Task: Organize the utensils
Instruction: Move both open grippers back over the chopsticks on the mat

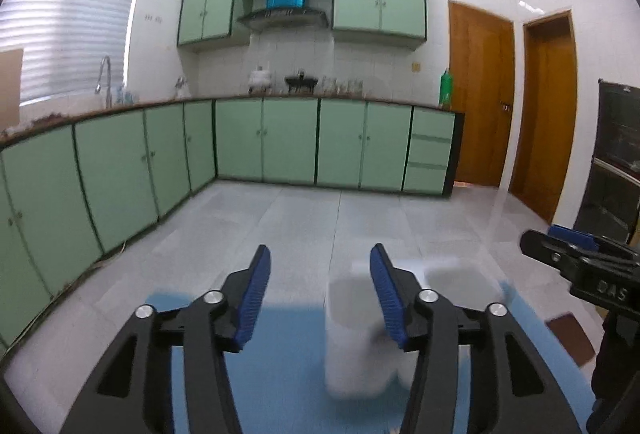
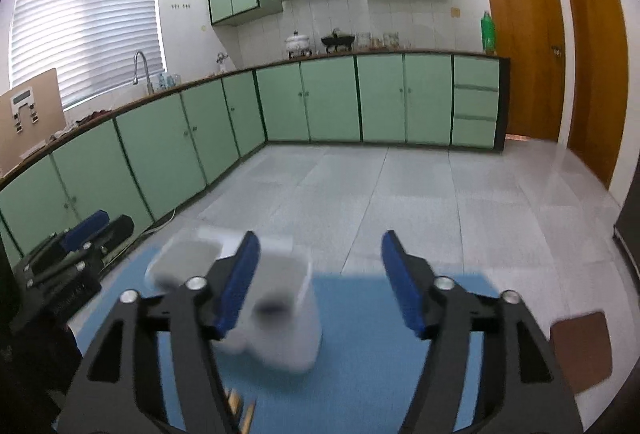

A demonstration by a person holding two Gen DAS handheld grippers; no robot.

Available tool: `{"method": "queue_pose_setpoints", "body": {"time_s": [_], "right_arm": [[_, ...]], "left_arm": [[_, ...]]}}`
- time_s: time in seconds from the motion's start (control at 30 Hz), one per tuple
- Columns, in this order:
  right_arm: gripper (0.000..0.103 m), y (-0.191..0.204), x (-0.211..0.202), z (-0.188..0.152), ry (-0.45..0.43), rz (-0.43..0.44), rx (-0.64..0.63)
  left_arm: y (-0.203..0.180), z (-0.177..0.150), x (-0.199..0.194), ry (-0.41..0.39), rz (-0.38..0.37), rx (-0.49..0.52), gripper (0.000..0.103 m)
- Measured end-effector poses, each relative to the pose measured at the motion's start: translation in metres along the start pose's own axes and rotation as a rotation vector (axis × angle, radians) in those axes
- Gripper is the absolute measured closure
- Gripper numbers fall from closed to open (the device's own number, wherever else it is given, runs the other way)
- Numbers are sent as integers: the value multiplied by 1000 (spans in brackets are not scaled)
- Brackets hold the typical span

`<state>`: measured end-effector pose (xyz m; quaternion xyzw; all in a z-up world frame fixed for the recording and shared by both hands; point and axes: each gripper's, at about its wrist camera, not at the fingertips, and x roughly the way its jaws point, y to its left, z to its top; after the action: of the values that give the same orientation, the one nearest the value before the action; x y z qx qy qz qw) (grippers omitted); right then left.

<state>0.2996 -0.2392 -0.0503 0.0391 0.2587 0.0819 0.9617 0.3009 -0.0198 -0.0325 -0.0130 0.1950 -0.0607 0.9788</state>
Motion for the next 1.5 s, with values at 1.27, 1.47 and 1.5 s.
{"method": "queue_pose_setpoints", "body": {"time_s": [1.27,1.47,1.5], "right_arm": [[47,65,-110,-207,383,3,-80],[63,60,-112,-209,381,28,-79],[67,63,-111,-209,383,44,-87]], "left_arm": [[-13,-183,-122,480,31,-23,43],[-16,-184,-123,472,39,-5,42],[-16,-184,-123,471,39,-2,42]]}}
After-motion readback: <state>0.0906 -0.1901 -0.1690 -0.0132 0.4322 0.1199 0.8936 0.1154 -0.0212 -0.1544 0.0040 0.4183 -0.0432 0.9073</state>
